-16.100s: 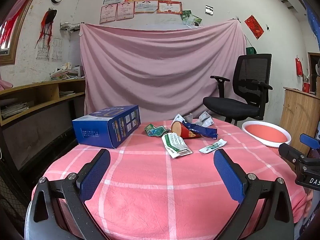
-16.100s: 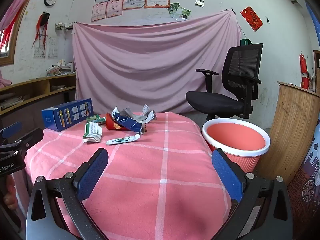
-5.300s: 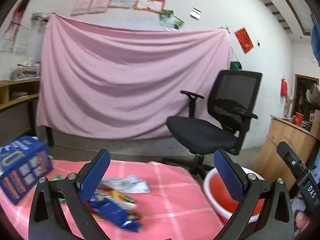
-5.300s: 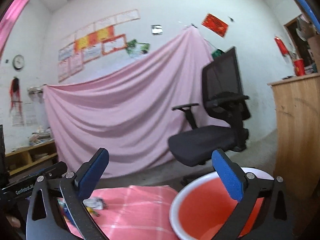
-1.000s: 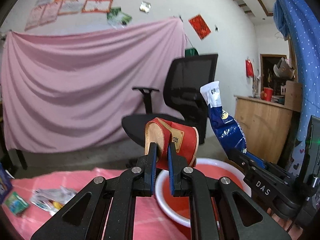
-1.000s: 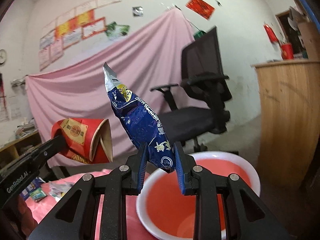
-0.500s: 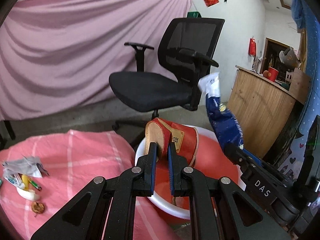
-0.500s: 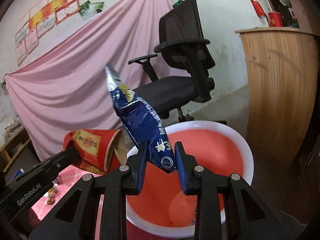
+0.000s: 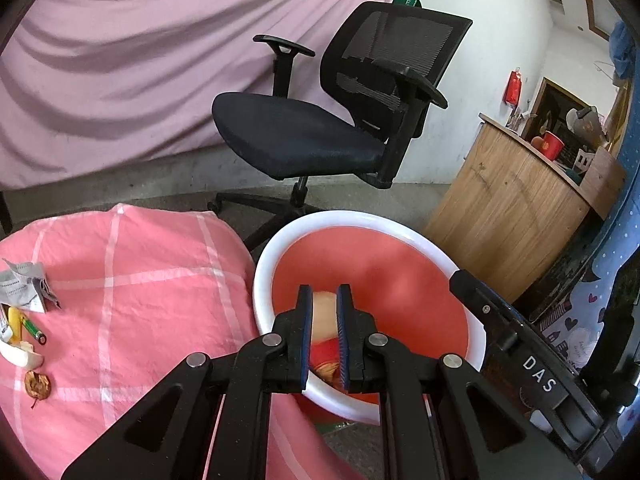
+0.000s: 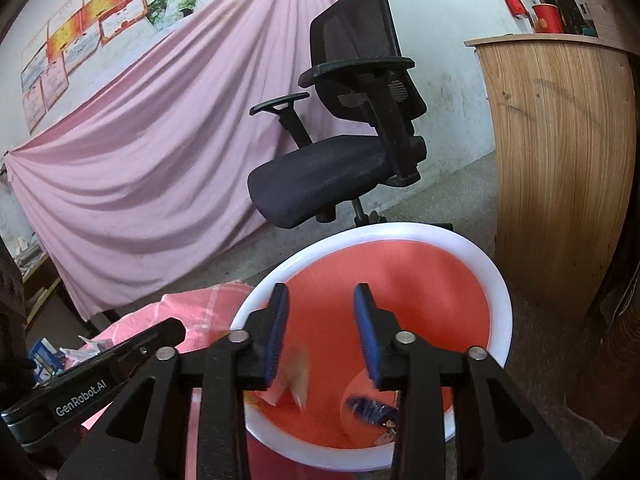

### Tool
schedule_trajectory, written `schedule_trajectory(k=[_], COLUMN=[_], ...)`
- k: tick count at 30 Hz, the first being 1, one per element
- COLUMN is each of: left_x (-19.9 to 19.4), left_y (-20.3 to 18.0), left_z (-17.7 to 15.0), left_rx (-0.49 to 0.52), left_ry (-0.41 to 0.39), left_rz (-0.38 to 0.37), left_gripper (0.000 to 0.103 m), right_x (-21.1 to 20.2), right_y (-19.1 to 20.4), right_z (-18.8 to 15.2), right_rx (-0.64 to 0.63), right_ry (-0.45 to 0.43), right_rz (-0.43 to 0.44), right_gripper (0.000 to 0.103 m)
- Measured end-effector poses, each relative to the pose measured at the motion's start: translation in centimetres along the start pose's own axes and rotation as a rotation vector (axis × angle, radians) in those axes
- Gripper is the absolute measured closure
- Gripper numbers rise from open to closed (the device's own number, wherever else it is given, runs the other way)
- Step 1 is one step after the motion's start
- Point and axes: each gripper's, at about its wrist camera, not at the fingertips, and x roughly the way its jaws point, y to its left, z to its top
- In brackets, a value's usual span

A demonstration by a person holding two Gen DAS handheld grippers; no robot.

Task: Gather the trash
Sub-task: 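Open both grippers to drop the bag and cup into the bucket, then move both tools back toward the remaining trash on the table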

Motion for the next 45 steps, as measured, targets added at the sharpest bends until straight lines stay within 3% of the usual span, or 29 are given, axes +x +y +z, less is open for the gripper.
schedule_trajectory(k=[8, 16, 21, 23, 25, 27, 28, 31, 33, 37, 45], left_x=[-1.2, -4.7, -7.9, -9.3, -10.9, -12.5, -13.4, -15.6, -17.3, -20.0, -23.8], left_y=[1.0, 2.6, 4.1, 4.7, 5.4, 6.2, 6.6, 8.0, 8.9, 10.2, 12.7], left_z=[-0.3, -0.3, -0.6, -0.7, -0.9, -1.2, -1.4, -2.2, -3.0, -4.6, -8.1], left_rx=[-0.019, -0.016, -0.018, -0.011, -0.012, -0.020, -0.026, -0.038, -0.040, -0.017, -0.004], left_ry=[-0.021, -0.100, -0.187, -0.215, -0.253, -0.299, -0.326, -0.389, -0.448, -0.524, -0.593], left_rz=[0.017, 0.075, 0.143, 0.177, 0.211, 0.246, 0.266, 0.319, 0.359, 0.418, 0.531], left_gripper=[0.087, 0.086, 0.070, 0.068, 0.060, 0.044, 0.042, 0.016, 0.004, 0.002, 0.001], right_x=[-0.1, -1.3, -2.4, -2.9, -3.3, -3.8, -4.0, -4.8, -5.3, -6.3, -8.2], right_y=[0.3, 2.0, 3.9, 4.9, 5.7, 6.6, 7.2, 8.6, 9.5, 11.5, 15.4], right_z=[0.1, 0.5, 0.7, 0.7, 0.7, 0.6, 0.4, 0.0, -0.2, -0.9, -2.7], right_rx=[-0.009, -0.060, -0.090, -0.098, -0.103, -0.113, -0.118, -0.132, -0.143, -0.185, -0.271], right_ry=[-0.011, -0.067, -0.125, -0.153, -0.179, -0.207, -0.221, -0.272, -0.308, -0.366, -0.457], right_rz=[-0.003, 0.019, 0.047, 0.068, 0.087, 0.112, 0.123, 0.149, 0.165, 0.227, 0.344], right_gripper=[0.063, 0.057, 0.047, 0.038, 0.029, 0.023, 0.015, 0.001, 0.000, 0.000, 0.000])
